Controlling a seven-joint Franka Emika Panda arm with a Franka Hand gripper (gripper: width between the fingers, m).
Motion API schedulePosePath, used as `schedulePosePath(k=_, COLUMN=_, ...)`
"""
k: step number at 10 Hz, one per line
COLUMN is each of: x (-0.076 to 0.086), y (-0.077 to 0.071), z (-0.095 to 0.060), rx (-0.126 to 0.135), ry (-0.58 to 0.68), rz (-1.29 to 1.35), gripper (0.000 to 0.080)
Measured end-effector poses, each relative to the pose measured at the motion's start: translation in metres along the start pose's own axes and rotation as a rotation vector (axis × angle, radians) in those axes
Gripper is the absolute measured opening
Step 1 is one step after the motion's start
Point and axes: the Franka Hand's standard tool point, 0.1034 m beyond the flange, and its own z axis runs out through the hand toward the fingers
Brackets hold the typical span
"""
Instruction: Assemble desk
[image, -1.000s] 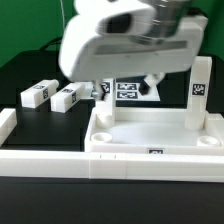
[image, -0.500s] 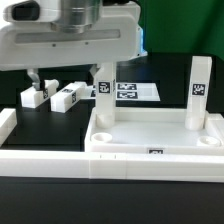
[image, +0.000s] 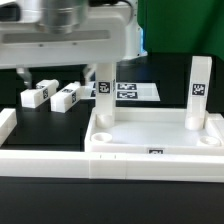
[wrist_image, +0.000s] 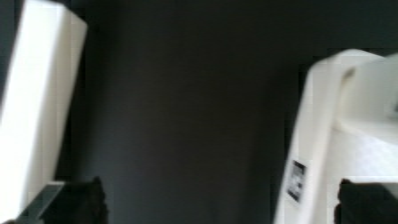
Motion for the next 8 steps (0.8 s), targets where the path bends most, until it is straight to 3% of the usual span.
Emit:
schedulePosePath(k=1, x=-0.014, y=0.012, z=0.008, rx=0.047, ry=-0.029, rz=0.055, gripper=0.0649)
schedulePosePath(k=2, x=-0.019, y=0.02, z=0.011, rx=0.052, ry=-0.041, rz=0.073, gripper=0.0649)
schedulePosePath(k=6, x=-0.017, y=0.017, z=0.012, rx=0.049, ry=-0.04, rz=0.065, gripper=0.0649)
schedulePosePath(k=7, x=-0.02, y=0.018, z=0.013, rx=0.061, ry=-0.05, rz=0.077, gripper=0.0649)
schedulePosePath(k=8, x=-0.031, y=0.029, z=0.02, rx=0.111, ry=-0.093, rz=0.135, gripper=0.0649)
